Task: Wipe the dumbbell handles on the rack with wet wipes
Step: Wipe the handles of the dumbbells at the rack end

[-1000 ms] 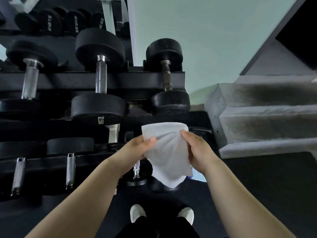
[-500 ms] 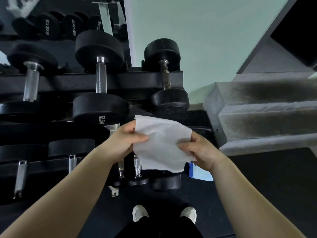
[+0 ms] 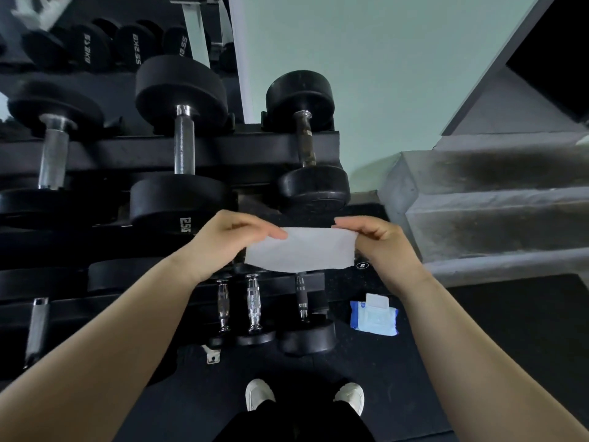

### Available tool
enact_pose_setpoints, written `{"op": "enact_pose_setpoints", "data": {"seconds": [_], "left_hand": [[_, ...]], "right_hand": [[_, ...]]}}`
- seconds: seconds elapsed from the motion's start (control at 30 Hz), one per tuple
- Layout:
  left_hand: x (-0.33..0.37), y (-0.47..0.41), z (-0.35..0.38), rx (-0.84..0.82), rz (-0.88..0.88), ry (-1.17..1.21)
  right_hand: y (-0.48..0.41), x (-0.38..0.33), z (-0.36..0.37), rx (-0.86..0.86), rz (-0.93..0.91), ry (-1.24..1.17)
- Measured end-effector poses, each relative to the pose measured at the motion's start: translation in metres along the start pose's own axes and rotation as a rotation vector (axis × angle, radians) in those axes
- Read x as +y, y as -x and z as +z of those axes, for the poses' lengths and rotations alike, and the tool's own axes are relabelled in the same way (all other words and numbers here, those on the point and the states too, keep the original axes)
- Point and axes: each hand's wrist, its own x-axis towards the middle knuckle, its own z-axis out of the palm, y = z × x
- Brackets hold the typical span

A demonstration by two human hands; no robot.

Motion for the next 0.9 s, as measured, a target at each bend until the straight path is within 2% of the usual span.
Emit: {"op": "enact_pose_setpoints", "data": {"seconds": [0.1, 0.17, 0.3, 0.43, 0.53, 0.6, 0.67, 0.73, 0.8, 0.87, 0.9], "left_hand": [[0.002, -0.004, 0.013, 0.224, 0.07, -0.019], [0.0, -0.006, 0.019, 0.222, 0.088, -0.1], [-0.006, -0.011, 0.027, 0.159, 0.003, -0.309], [-0.01, -0.007, 0.033, 0.152, -0.007, -0.32], [-0.01, -0.003, 0.035, 0.187, 0.041, -0.19], [-0.012, -0.002, 0.036, 0.219, 0.049, -0.122], [-0.02, -0.002, 0.033, 0.169, -0.057, -0.043], [-0.03, 0.0, 0.03, 0.0, -0.263, 0.016], [-0.044, 0.003, 0.031, -0.115, -0.394, 0.034], [-0.059, 0.004, 0.038, -0.092, -0.413, 0.079], [-0.066, 0.004, 0.044, -0.019, -0.427, 0.12]], "right_hand": [[-0.001, 0.0, 0.004, 0.009, 0.067, -0.2], [0.0, -0.001, 0.008, -0.033, 0.114, -0.31], [0.005, -0.001, 0.015, -0.11, 0.196, -0.403], [0.008, 0.005, 0.021, -0.179, 0.22, -0.35], [0.012, 0.018, 0.023, -0.275, 0.272, -0.078], [0.014, 0.02, 0.027, -0.223, 0.296, 0.002], [0.014, 0.021, 0.027, -0.152, 0.297, -0.015], [0.013, 0.026, 0.023, -0.137, 0.285, -0.074], [0.011, 0.031, 0.02, -0.167, 0.301, -0.139], [0.007, 0.043, 0.019, -0.224, 0.347, -0.16], [0.005, 0.05, 0.019, -0.249, 0.385, -0.161]]}}
